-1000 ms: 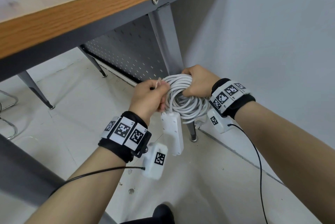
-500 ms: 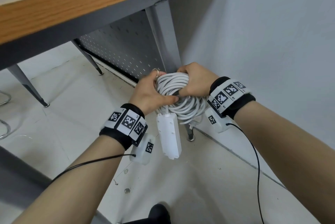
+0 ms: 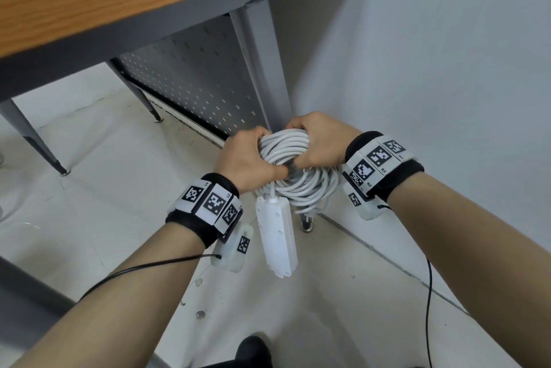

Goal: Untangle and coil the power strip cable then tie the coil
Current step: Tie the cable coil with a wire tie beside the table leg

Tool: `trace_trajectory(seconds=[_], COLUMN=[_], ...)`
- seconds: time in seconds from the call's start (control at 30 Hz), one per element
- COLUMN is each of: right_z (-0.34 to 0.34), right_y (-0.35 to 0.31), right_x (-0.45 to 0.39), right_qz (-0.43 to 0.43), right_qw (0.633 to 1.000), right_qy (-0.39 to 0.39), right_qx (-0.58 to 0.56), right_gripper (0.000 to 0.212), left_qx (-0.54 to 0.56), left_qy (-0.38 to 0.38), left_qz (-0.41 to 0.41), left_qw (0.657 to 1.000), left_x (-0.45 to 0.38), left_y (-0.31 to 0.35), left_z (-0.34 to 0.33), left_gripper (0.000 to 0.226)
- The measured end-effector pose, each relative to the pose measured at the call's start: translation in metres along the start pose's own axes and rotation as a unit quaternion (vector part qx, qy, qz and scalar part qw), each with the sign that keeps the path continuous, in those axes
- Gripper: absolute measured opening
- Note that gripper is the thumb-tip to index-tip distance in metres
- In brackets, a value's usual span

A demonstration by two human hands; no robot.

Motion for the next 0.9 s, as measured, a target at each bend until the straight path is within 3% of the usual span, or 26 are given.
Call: trace_trajectory(seconds=[0.17, 0.27, 0.33, 0.43, 0.57, 0.9], right_z=[0.003, 0.007, 0.011, 0.012, -0.006, -0.046], right_y=[0.005, 0.011, 0.025, 0.062, 0.094, 0.122], right_x=[-0.004, -0.004, -0.007, -0.013, -0.012, -0.035], right_qz=[0.020, 0.038, 0.018, -0.068, -0.155, -0.201], right_qw=[0.999, 0.994, 0.985, 0.957, 0.954, 0.959], right_qy=[-0.033, -0.063, -0.036, 0.024, -0.012, -0.009], right_qx=[-0.007, -0.083, -0.170, -0.281, -0.258, -0.201], right_gripper=[0.042, 0.054, 0.056, 0.038, 0.039, 0.021], left_qx=[0.017, 0.013, 0.019, 0.022, 0.019, 0.001], left_qy=[0.015, 0.009, 0.007, 0.015, 0.018, 0.025], left_qz=[-0.002, -0.006, -0.002, 0.006, 0.005, -0.012], left_qw=[1.000, 1.000, 1.000, 1.000, 1.000, 1.000], left_x=[-0.001, 0.000, 0.000, 0.000, -0.002, 0.000], left_y=[-0.001, -0.003, -0.008, -0.014, -0.018, -0.017], left_z=[-0.003, -0.005, -0.004, 0.000, 0.006, 0.011], left_gripper=[0.048, 0.046, 0.045, 0.043, 0.043, 0.039])
Point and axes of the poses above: each hand's wrist, its own x-axis away from the middle knuckle, its own z-axis out of the back of the hand, y = z × x, the point moved 6 cm from there along -x, towards the middle knuckle, and after that the axes turned 7 degrees about x, right-handed, at the moved point
